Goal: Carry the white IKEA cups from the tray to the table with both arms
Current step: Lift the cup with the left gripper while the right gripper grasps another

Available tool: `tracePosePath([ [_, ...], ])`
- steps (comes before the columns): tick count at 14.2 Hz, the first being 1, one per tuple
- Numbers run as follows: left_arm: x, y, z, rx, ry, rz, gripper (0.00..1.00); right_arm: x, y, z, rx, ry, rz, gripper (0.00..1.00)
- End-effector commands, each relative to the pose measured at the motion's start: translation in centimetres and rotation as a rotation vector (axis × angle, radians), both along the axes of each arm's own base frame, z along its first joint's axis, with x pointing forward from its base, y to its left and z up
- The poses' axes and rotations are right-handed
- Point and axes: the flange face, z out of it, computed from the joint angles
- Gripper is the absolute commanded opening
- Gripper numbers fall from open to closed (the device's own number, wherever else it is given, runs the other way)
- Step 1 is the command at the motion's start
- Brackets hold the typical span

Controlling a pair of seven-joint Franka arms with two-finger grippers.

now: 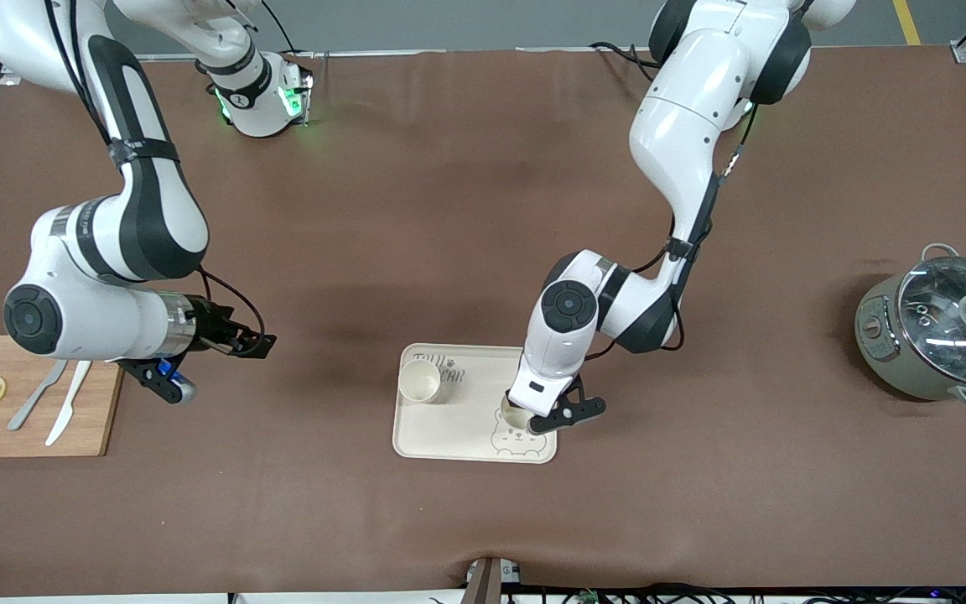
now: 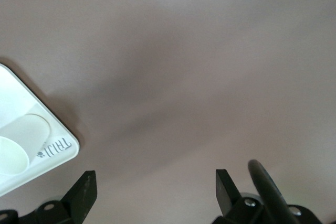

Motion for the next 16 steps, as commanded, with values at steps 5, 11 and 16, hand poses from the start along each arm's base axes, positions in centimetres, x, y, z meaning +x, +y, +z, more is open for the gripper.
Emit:
tracePosePath([
  [5, -0.5, -1.2, 0.9, -0.019, -0.002, 0.031, 0.0, 0.8, 4.0, -2.2, -0.012, -0.01, -0.082, 1.0],
  [11, -1.3, -0.5, 6.2, 0.029, 0.076, 0.037, 0.0, 0.7, 6.6, -3.3, -0.021, -0.015, -0.109, 1.0],
  [16, -3.2, 1.1, 14.1, 0.091, 0.178, 0.001, 0.0, 0.9, 11.5, -4.9, -0.034, -0.069, -0.183, 1.0],
])
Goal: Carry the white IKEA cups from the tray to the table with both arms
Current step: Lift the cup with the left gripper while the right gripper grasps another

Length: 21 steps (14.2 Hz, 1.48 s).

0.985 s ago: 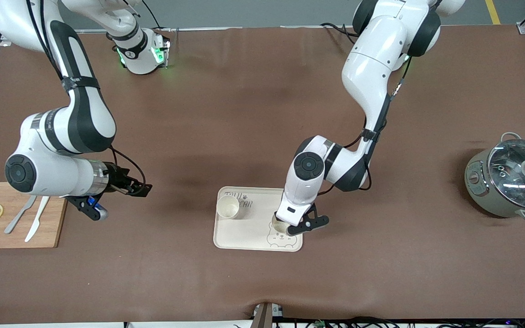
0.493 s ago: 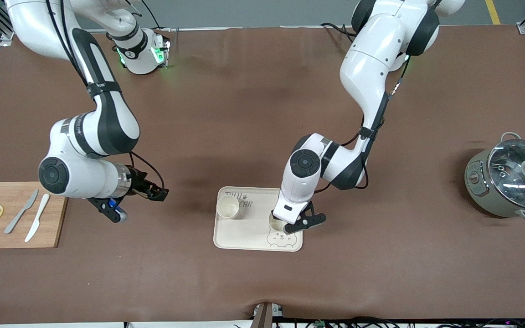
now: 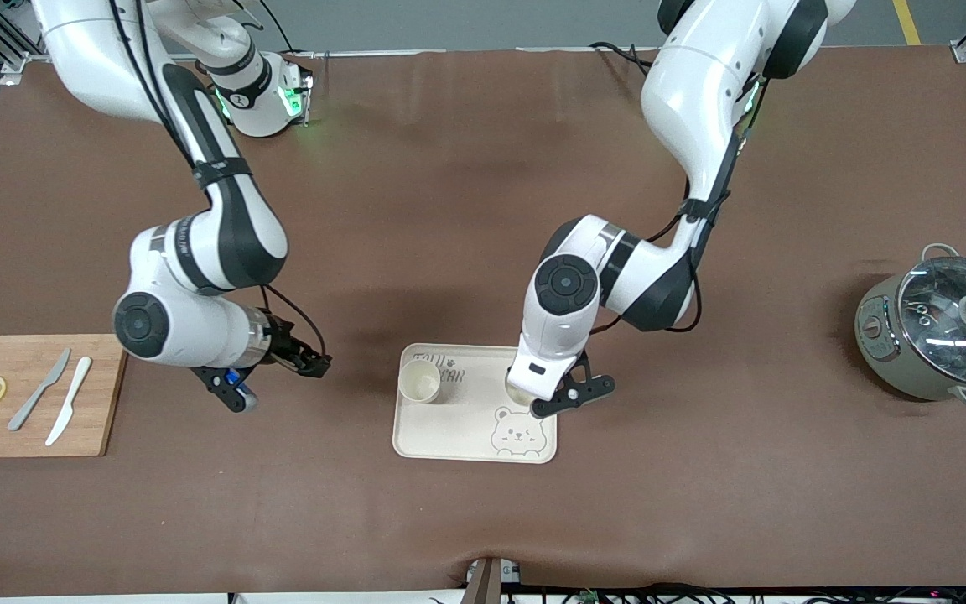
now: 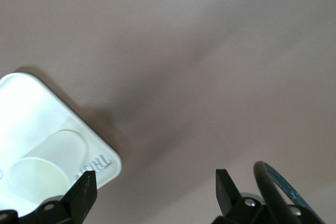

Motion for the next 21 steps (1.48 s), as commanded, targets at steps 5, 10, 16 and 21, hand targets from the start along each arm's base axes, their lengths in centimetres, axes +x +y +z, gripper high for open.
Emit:
tracePosePath([
  [5, -3.2, 7.2, 12.4, 0.026, 0.173, -0.144, 0.0, 0.9, 6.2, -0.9, -0.012, -0.026, -0.113, 1.0],
  [10, -3.7, 18.1, 16.0, -0.001, 0.207, -0.273, 0.0, 0.5, 9.2, -2.6, -0.004, -0.072, -0.155, 1.0],
  [16, -2.3, 29.0, 17.1, -0.022, 0.211, -0.396, 0.0, -0.2, 10.9, -5.3, -0.014, -0.053, -0.164, 1.0],
  [21, -0.8, 31.8, 15.7, -0.026, 0.157, -0.41, 0.0, -0.8, 12.8, -7.0, -0.012, -0.075, -0.159, 0.85],
])
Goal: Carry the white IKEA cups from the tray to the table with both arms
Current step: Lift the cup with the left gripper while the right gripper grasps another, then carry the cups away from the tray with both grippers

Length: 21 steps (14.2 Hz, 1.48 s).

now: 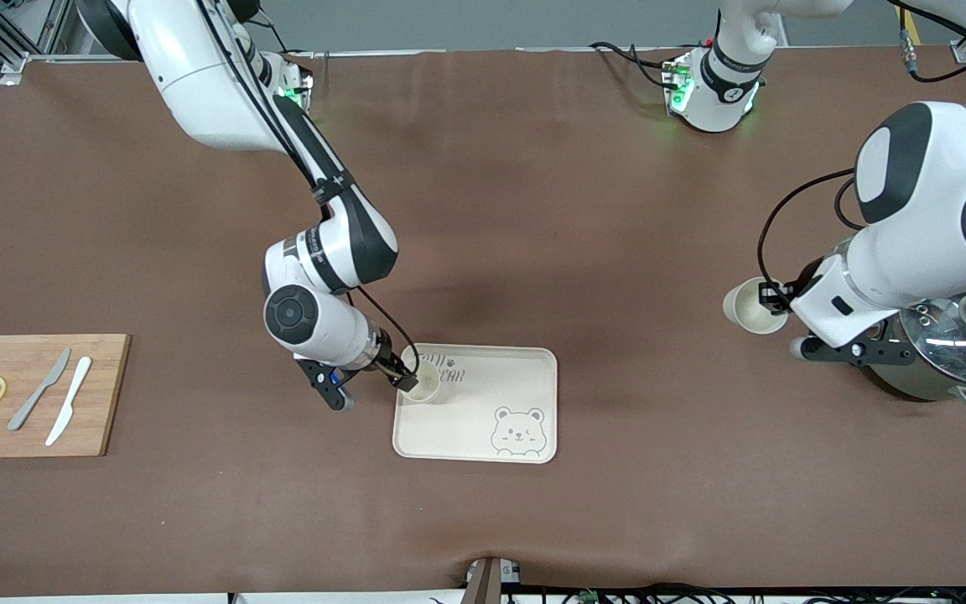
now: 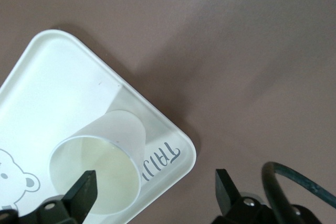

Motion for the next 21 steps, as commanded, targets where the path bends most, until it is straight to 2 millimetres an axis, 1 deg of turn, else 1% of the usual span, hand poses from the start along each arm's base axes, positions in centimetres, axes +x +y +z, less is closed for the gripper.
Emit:
tracePosePath([
  [1, 0.1, 0.5, -1.0, -0.033, -0.057, -0.001, 0.0, 0.2, 0.8, -0.6, 0.004, 0.003, -0.023, 0.82],
  [2, 0.2, 1.0, -1.6, -0.038, -0.081, 0.008, 0.0, 0.1, 1.1, -0.7, 0.004, 0.004, -0.021, 0.77],
  [3, 0.4, 1.0, -2.0, -0.043, -0.099, 0.012, 0.0, 0.1, 1.0, -1.1, 0.003, 0.007, -0.026, 0.75],
  [5, 0.5, 1.0, -2.2, -0.059, -0.124, 0.019, 0.0, 0.2, 1.3, -1.4, 0.009, -0.007, -0.03, 0.65],
  [6, 0.5, 1.1, -2.6, -0.062, -0.136, 0.022, 0.0, 0.2, 1.4, -1.4, 0.01, -0.01, -0.042, 0.57],
  [9, -0.2, 1.4, -5.3, -0.071, -0.202, 0.034, 0.0, 0.6, 1.6, -1.0, 0.017, -0.023, -0.055, 0.43],
  [10, -0.4, 1.6, -6.4, -0.072, -0.22, 0.035, 0.0, 0.9, 1.7, -0.7, 0.023, -0.031, -0.066, 0.34],
  [11, -0.6, 1.7, -7.5, -0.076, -0.243, 0.041, 0.0, 1.1, 1.7, -0.8, 0.023, -0.035, -0.078, 0.31],
  [12, -0.7, 1.7, -8.6, -0.088, -0.261, 0.053, 0.0, 1.2, 1.7, -0.9, 0.026, -0.043, -0.083, 0.31],
  [13, -0.8, 1.8, -9.6, -0.091, -0.272, 0.058, 0.0, 1.3, 1.7, -1.1, 0.028, -0.049, -0.083, 0.23],
  [14, -0.7, 1.8, -10.2, -0.09, -0.277, 0.059, 0.0, 1.2, 1.8, -1.4, 0.026, -0.048, -0.079, 0.08],
  [16, -0.5, 1.7, -11.7, -0.086, -0.27, 0.059, 0.0, 1.1, 1.7, -1.7, 0.023, -0.044, -0.072, 0.0],
  [18, -0.6, 1.6, -14.1, -0.083, -0.289, 0.06, 0.0, 1.2, 1.7, -1.5, 0.024, -0.048, -0.068, 0.0],
  [20, -0.4, 1.4, -16.4, -0.079, -0.293, 0.058, 0.0, 1.9, 0.9, -0.5, 0.031, -0.049, -0.082, 0.0],
  [21, -0.3, 1.0, -17.4, -0.077, -0.287, 0.054, 0.0, 1.9, 1.0, 0.4, 0.034, -0.059, -0.082, 0.0],
])
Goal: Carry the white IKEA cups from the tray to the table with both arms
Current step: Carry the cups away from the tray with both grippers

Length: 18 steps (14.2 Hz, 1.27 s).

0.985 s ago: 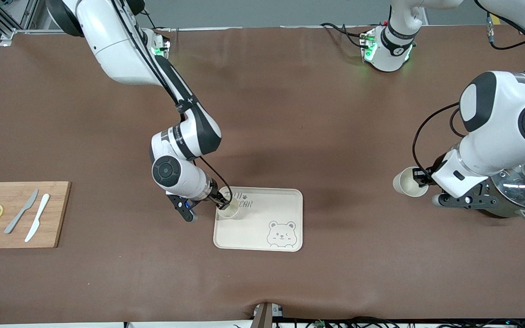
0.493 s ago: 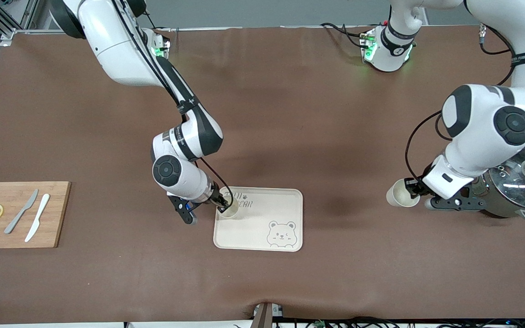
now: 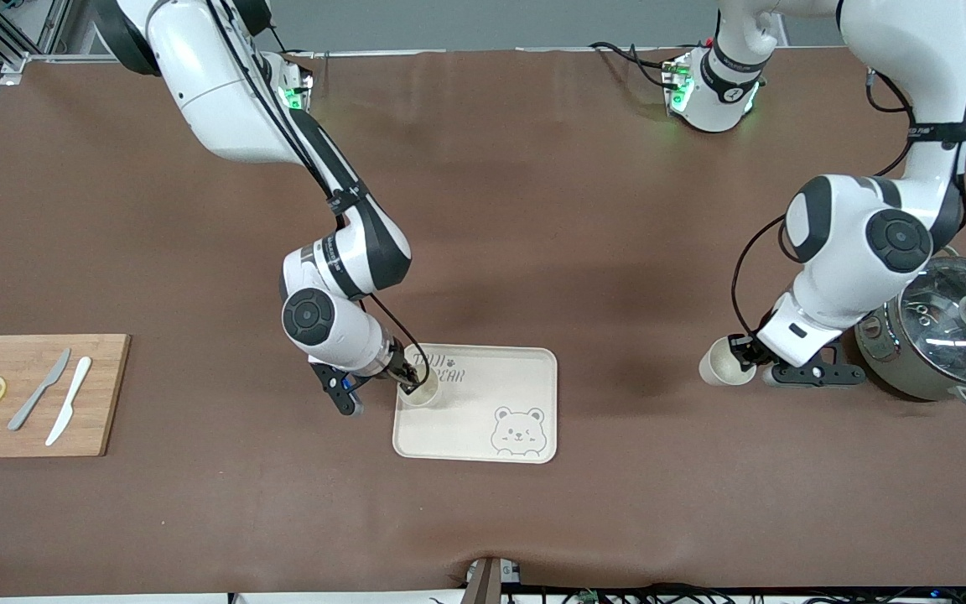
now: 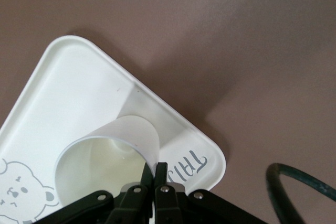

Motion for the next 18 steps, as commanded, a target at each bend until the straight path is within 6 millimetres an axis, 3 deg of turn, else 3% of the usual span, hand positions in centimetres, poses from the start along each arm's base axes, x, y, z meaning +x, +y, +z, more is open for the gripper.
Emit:
tracePosePath([
  [1, 0.3, -0.5, -2.7, -0.012, -0.015, -0.001, 0.0, 0.8, 0.1, 1.9, 0.024, -0.012, -0.015, 0.0],
  [3, 0.4, -0.5, -4.2, -0.008, -0.015, 0.0, 0.0, 0.8, 0.2, 3.1, 0.016, 0.016, 0.003, 0.0],
  [6, 0.0, -0.4, -5.8, -0.006, -0.033, -0.001, 0.0, 1.0, -1.3, 6.7, -0.001, 0.046, 0.17, 0.0],
  [12, -0.2, -0.6, -7.4, -0.005, -0.031, -0.005, 0.0, 0.9, -11.4, 11.6, -0.003, 0.114, 0.329, 0.0],
  [15, -0.2, -0.6, -8.3, -0.003, -0.039, -0.004, 0.0, 0.1, -16.7, 11.8, 0.007, 0.115, 0.414, 0.0],
  [18, -0.3, -0.8, -8.6, -0.003, -0.037, -0.006, 0.0, -0.8, -20.0, 11.5, 0.0, 0.117, 0.486, 0.0],
])
